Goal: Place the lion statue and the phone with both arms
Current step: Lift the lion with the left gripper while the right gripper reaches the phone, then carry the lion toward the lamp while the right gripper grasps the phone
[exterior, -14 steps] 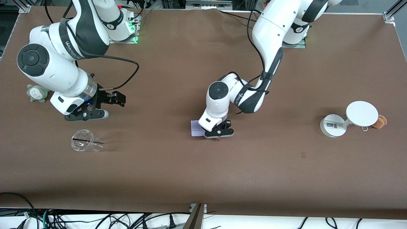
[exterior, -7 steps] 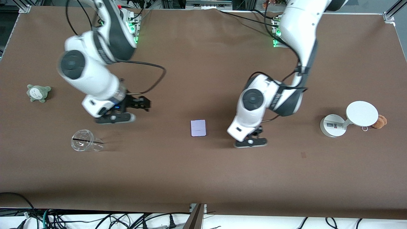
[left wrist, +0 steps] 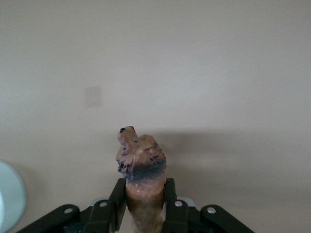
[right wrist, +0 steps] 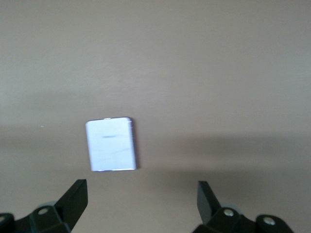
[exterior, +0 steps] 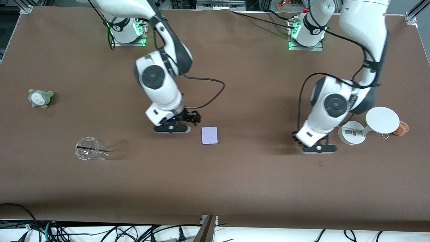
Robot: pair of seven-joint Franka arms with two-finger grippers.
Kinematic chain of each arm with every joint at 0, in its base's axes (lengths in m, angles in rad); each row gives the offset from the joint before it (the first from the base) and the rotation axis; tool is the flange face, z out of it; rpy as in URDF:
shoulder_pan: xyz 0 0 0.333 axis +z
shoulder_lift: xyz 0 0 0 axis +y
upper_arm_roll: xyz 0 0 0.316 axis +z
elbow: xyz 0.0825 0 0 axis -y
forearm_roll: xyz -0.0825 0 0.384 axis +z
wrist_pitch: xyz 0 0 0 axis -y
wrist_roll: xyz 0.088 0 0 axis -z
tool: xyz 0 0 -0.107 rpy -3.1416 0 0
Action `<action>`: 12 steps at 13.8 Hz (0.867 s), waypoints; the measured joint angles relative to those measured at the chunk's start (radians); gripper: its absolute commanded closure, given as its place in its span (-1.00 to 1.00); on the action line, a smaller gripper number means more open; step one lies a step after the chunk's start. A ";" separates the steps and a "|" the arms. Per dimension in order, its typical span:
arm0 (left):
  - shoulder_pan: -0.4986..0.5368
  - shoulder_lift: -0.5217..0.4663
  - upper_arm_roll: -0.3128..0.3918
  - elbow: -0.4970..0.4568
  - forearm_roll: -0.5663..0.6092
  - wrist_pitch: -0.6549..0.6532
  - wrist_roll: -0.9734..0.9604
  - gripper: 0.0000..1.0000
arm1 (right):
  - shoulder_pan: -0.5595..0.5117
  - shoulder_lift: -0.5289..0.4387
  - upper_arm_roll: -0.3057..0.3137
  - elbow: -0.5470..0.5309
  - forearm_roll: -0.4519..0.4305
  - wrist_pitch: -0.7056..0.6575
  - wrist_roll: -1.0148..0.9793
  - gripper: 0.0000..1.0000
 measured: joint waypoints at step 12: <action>0.204 -0.050 -0.013 -0.303 0.000 0.334 0.189 1.00 | 0.064 0.275 -0.006 0.134 -0.029 0.177 0.063 -1.00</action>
